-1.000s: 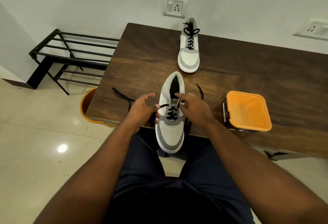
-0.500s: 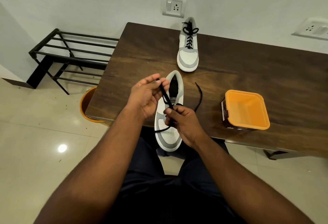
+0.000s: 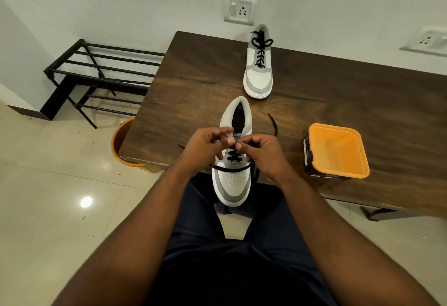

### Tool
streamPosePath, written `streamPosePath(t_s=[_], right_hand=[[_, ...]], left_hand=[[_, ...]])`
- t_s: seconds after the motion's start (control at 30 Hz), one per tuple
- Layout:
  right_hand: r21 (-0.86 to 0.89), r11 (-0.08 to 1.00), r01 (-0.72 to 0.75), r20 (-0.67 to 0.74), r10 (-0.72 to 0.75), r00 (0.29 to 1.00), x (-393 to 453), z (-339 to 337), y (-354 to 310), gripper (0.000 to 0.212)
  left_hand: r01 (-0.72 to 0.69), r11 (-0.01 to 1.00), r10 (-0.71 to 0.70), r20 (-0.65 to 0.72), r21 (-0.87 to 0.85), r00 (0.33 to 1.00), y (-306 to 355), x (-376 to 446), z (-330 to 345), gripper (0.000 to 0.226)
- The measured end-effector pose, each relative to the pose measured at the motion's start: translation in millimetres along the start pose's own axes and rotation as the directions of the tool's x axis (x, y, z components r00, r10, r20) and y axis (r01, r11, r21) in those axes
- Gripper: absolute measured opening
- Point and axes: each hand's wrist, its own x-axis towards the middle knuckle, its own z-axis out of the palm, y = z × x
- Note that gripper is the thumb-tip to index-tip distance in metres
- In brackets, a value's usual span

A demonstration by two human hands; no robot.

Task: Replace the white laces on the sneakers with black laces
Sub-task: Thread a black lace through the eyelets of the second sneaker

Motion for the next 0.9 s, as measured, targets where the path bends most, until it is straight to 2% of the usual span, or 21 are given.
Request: streamPosePath(t_s=[0.1, 0.17, 0.23, 0.3, 0.37, 0.4, 0.47, 0.6, 0.67, 0.73, 0.77, 0.8, 0.83, 0.87, 0.9], right_hand=[[0.008, 1.0, -0.011, -0.024, 0.011, 1.0, 2.6, -5.7, -6.5, 0.003], [-0.012, 1.0, -0.029, -0.053, 0.028, 0.998, 2.1, -19.2, -5.5, 0.004], [-0.014, 1.0, -0.028, -0.071, 0.027, 0.997, 1.2, -30.3, -3.4, 0.004], [-0.009, 1.0, -0.026, -0.055, 0.026, 0.998, 1.0, -31.4, -3.0, 0.004], [-0.005, 1.0, -0.01, -0.014, 0.01, 1.0, 0.7, -23.2, -5.9, 0.007], [0.001, 1.0, 0.001, 0.001, -0.001, 1.0, 0.6, -19.0, -6.9, 0.009], [-0.002, 1.0, 0.019, 0.005, -0.019, 1.0, 1.2, -15.8, -9.1, 0.009], [-0.003, 0.999, -0.044, 0.025, 0.044, 0.999, 0.3, -32.6, -9.4, 0.015], [-0.043, 0.997, -0.07, 0.044, 0.072, 0.996, -1.3, -47.8, -6.0, 0.014], [-0.117, 0.99, -0.08, 0.037, 0.085, 0.996, -1.8, -59.2, -1.5, 0.009], [-0.138, 0.987, -0.077, 0.025, 0.081, 0.996, -1.8, -62.2, 0.1, 0.006], [-0.138, 0.988, -0.065, 0.016, 0.068, 0.998, -1.3, -61.9, 0.8, 0.005], [-0.13, 0.99, -0.052, 0.014, 0.055, 0.998, 0.0, -59.8, 0.3, 0.005], [-0.132, 0.99, -0.041, 0.022, 0.044, 0.999, 1.7, -55.5, -0.4, 0.005], [-0.144, 0.989, -0.033, 0.039, 0.039, 0.998, 3.1, -49.2, -2.0, 0.005]], left_hand=[[-0.004, 0.997, 0.007, -0.039, 0.081, 0.999, -2.4, 2.3, -9.7, 0.006], [0.004, 0.997, 0.009, -0.161, 0.082, 0.987, -7.9, 4.9, -23.5, 0.015], [-0.009, 0.995, 0.031, -0.224, 0.099, 0.974, -7.5, 6.4, -34.6, 0.013], [-0.033, 0.994, 0.047, -0.139, 0.1, 0.989, 4.5, 3.2, -27.9, 0.007], [-0.042, 0.998, 0.041, 0.014, 0.056, 0.999, 16.3, 0.7, -8.3, 0.024], [-0.043, 0.996, 0.038, 0.075, 0.073, 0.996, 19.2, -0.2, 1.3, 0.029], [-0.068, 0.981, 0.048, 0.11, 0.181, 0.993, 17.9, 2.0, 11.9, 0.022], [-0.026, 0.98, 0.029, -0.009, 0.195, 1.0, 8.3, 7.5, -10.3, 0.01], [0.005, 0.986, 0.023, -0.167, 0.166, 0.986, 1.0, 6.8, -30.1, 0.008], [0.092, 0.971, -0.016, -0.324, 0.221, 0.946, -9.5, 5.4, -50.2, 0.005], [0.169, 0.937, -0.051, -0.358, 0.307, 0.932, -13.4, 5.0, -58.3, 0.006], [0.26, 0.858, -0.102, -0.35, 0.443, 0.931, -13.2, 3.1, -64.5, 0.007], [0.322, 0.722, -0.155, -0.31, 0.613, 0.938, -10.4, 2.4, -66.8, 0.009], [0.325, 0.579, -0.191, -0.263, 0.748, 0.946, -4.4, 1.4, -64.9, 0.017], [0.285, 0.518, -0.195, -0.212, 0.807, 0.957, 0.9, 3.8, -59.5, 0.026]])
